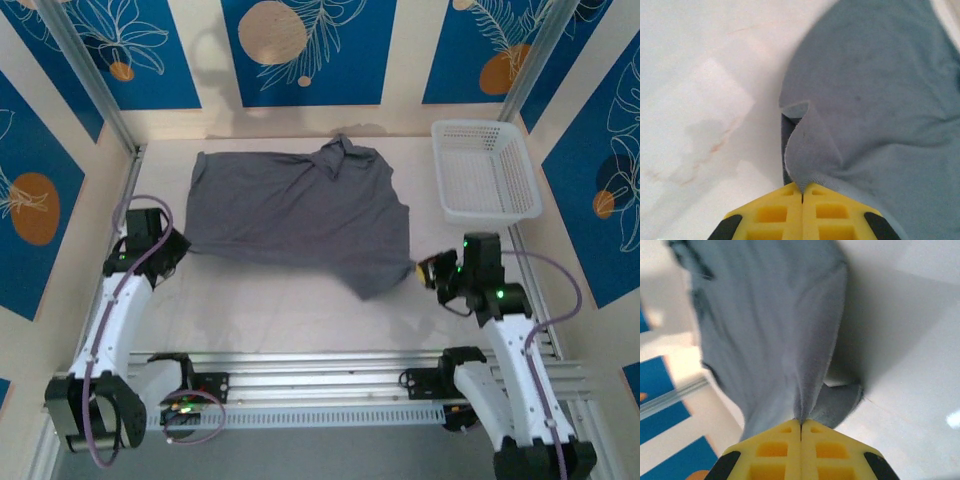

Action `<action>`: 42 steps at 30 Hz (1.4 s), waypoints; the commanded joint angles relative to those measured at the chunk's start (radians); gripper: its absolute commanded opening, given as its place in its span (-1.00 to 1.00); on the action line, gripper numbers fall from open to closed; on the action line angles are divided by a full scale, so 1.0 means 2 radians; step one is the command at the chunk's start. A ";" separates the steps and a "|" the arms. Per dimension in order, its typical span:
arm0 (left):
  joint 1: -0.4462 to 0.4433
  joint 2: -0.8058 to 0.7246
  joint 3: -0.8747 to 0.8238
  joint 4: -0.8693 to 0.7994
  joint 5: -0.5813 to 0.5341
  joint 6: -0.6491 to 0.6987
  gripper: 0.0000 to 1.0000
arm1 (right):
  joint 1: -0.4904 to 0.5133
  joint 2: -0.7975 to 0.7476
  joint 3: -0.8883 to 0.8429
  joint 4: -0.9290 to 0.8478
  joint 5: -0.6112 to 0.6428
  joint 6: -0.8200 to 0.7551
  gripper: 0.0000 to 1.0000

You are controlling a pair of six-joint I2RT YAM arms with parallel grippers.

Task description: Fold the inside-out t-shirt

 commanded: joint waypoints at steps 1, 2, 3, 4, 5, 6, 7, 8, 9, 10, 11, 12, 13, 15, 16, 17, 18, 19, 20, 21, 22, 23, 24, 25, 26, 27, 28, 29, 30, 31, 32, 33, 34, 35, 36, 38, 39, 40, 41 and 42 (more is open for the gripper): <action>0.004 -0.042 -0.026 -0.067 -0.083 -0.027 -0.96 | 0.066 -0.075 -0.020 -0.137 0.074 0.093 -1.00; 0.003 -0.055 -0.030 -0.074 -0.095 -0.028 -0.88 | 0.092 -0.103 -0.026 -0.158 0.086 0.114 -1.00; 0.004 -0.067 -0.031 -0.081 -0.104 -0.029 -0.73 | 0.115 -0.129 -0.032 -0.181 0.096 0.140 -0.97; 0.003 -0.075 -0.032 -0.086 -0.111 -0.030 -0.56 | 0.134 -0.154 -0.037 -0.187 0.101 0.153 -0.83; 0.004 -0.085 -0.030 -0.090 -0.116 -0.030 -0.40 | 0.152 -0.179 -0.041 -0.183 0.105 0.154 -0.60; 0.004 -0.094 -0.027 -0.093 -0.122 -0.027 -0.30 | 0.166 -0.201 -0.039 -0.181 0.110 0.156 -0.42; 0.004 -0.101 -0.022 -0.093 -0.127 -0.024 -0.23 | 0.174 -0.216 -0.032 -0.180 0.117 0.157 -0.26; 0.004 -0.108 -0.014 -0.094 -0.135 -0.022 -0.16 | 0.180 -0.227 -0.019 -0.171 0.131 0.140 -0.10; 0.004 -0.113 -0.004 -0.091 -0.137 -0.016 -0.08 | 0.181 -0.231 0.002 -0.157 0.153 0.110 0.05; 0.003 -0.116 0.006 -0.087 -0.136 -0.008 -0.04 | 0.181 -0.229 0.023 -0.147 0.175 0.081 0.22; 0.003 -0.115 0.017 -0.076 -0.126 0.005 -0.01 | 0.181 -0.219 0.048 -0.125 0.198 0.035 0.44; 0.003 -0.111 0.025 -0.051 -0.103 0.026 -0.01 | 0.181 -0.205 0.066 -0.083 0.215 -0.027 0.56; 0.001 -0.104 0.029 -0.026 -0.074 0.045 -0.03 | 0.181 -0.187 0.074 -0.040 0.221 -0.085 0.66; -0.014 -0.061 0.047 0.027 -0.011 0.062 -0.06 | 0.181 -0.122 0.088 0.055 0.214 -0.178 0.65; -0.032 -0.032 0.060 0.039 0.001 0.069 -0.08 | 0.180 -0.077 0.094 0.096 0.191 -0.225 0.61; -0.060 0.009 0.084 0.043 -0.005 0.078 -0.10 | 0.179 -0.015 0.105 0.129 0.162 -0.258 0.57; -0.091 0.053 0.111 0.043 -0.026 0.091 -0.11 | 0.178 0.053 0.124 0.148 0.137 -0.277 0.48; -0.115 0.089 0.133 0.045 -0.042 0.103 -0.13 | 0.177 0.120 0.144 0.159 0.116 -0.295 0.37; -0.131 0.135 0.159 0.043 -0.053 0.107 -0.19 | 0.174 0.197 0.174 0.161 0.098 -0.309 0.19; -0.135 0.182 0.184 0.041 -0.050 0.101 -0.33 | 0.168 0.270 0.216 0.145 0.093 -0.311 -0.05; -0.135 0.219 0.204 0.041 -0.044 0.097 -0.47 | 0.161 0.333 0.254 0.129 0.092 -0.309 -0.30; -0.134 0.262 0.230 0.041 -0.043 0.097 -0.64 | 0.151 0.398 0.293 0.121 0.085 -0.313 -0.56; -0.132 0.303 0.256 0.040 -0.046 0.102 -0.83 | 0.141 0.452 0.329 0.120 0.076 -0.314 -0.77; -0.130 0.334 0.277 0.040 -0.049 0.103 -0.98 | 0.131 0.494 0.351 0.127 0.070 -0.312 -0.84; -0.123 0.372 0.301 0.040 -0.047 0.100 -1.00 | 0.121 0.536 0.372 0.139 0.064 -0.307 -0.96; -0.114 0.408 0.324 0.042 -0.034 0.094 -1.00 | 0.110 0.572 0.394 0.145 0.061 -0.298 -0.99; -0.105 0.436 0.344 0.045 -0.019 0.088 -1.00 | 0.102 0.603 0.411 0.152 0.058 -0.292 -1.00; -0.096 0.469 0.367 0.048 -0.006 0.083 -1.00 | 0.095 0.636 0.433 0.150 0.057 -0.285 -1.00; -0.090 0.501 0.391 0.048 0.003 0.080 -1.00 | 0.089 0.667 0.456 0.145 0.054 -0.278 -1.00; -0.086 0.525 0.413 0.048 0.007 0.082 -1.00 | 0.085 0.693 0.477 0.138 0.051 -0.274 -1.00; -0.082 0.555 0.442 0.041 0.007 0.084 -1.00 | 0.083 0.719 0.502 0.127 0.048 -0.272 -1.00; -0.079 0.583 0.471 0.033 0.008 0.087 -1.00 | 0.083 0.741 0.524 0.121 0.048 -0.270 -1.00; -0.077 0.605 0.495 0.027 0.010 0.087 -1.00 | 0.083 0.758 0.539 0.119 0.052 -0.270 -1.00; -0.073 0.630 0.522 0.017 0.013 0.084 -1.00 | 0.082 0.775 0.552 0.116 0.057 -0.264 -1.00; -0.069 0.654 0.548 0.007 0.017 0.079 -1.00 | 0.081 0.790 0.566 0.110 0.059 -0.253 -1.00; -0.060 0.690 0.591 -0.011 0.025 0.069 -1.00 | 0.075 0.817 0.590 0.100 0.051 -0.233 -1.00; -0.056 0.704 0.608 -0.015 0.028 0.063 -1.00 | 0.072 0.828 0.598 0.100 0.046 -0.219 -1.00; -0.051 0.716 0.620 -0.015 0.030 0.058 -1.00 | 0.069 0.837 0.604 0.102 0.038 -0.206 -1.00; -0.047 0.731 0.635 -0.012 0.035 0.055 -1.00 | 0.066 0.846 0.609 0.111 0.020 -0.193 -1.00; -0.043 0.746 0.648 -0.008 0.043 0.054 -1.00 | 0.064 0.855 0.612 0.122 0.006 -0.179 -1.00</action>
